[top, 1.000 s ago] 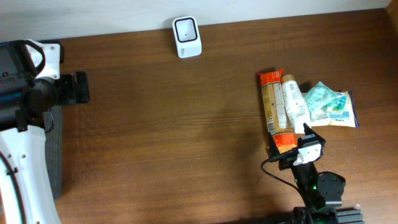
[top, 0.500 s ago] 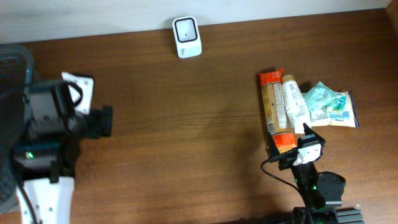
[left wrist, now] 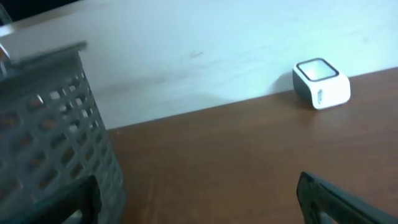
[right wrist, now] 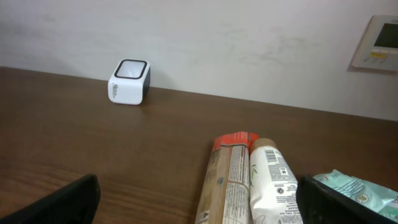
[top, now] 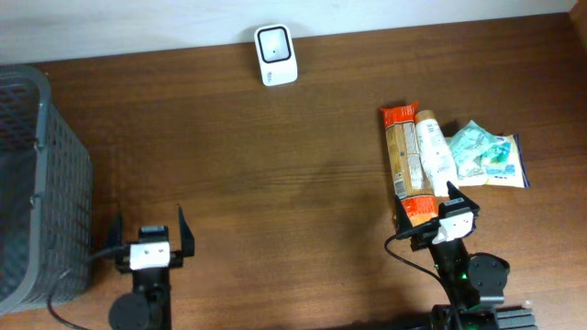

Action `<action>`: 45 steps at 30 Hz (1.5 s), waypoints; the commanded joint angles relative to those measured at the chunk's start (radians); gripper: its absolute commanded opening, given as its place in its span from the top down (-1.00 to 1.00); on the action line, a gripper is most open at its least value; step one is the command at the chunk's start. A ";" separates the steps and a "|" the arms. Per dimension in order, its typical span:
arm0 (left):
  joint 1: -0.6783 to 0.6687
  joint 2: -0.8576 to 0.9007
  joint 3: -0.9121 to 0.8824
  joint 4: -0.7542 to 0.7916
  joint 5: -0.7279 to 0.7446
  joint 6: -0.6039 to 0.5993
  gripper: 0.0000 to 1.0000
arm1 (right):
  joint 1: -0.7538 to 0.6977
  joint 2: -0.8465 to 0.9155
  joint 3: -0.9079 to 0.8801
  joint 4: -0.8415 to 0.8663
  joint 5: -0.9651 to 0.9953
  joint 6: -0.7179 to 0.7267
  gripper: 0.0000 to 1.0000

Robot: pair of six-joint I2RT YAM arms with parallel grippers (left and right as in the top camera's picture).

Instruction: Scan the item barcode

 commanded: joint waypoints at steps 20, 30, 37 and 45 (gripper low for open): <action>-0.004 -0.142 -0.066 -0.147 0.034 0.008 -0.98 | -0.006 -0.006 -0.008 -0.002 -0.005 0.000 -0.97; -0.004 -0.142 -0.066 -0.147 0.034 0.008 -0.98 | -0.006 -0.006 -0.008 -0.002 -0.005 0.000 -0.97; -0.004 -0.142 -0.066 -0.147 0.034 0.008 -0.98 | -0.006 -0.006 -0.008 -0.002 -0.005 0.000 -0.97; -0.004 -0.142 -0.066 -0.147 0.034 0.008 -0.98 | -0.006 -0.006 -0.008 -0.002 -0.005 0.000 -0.97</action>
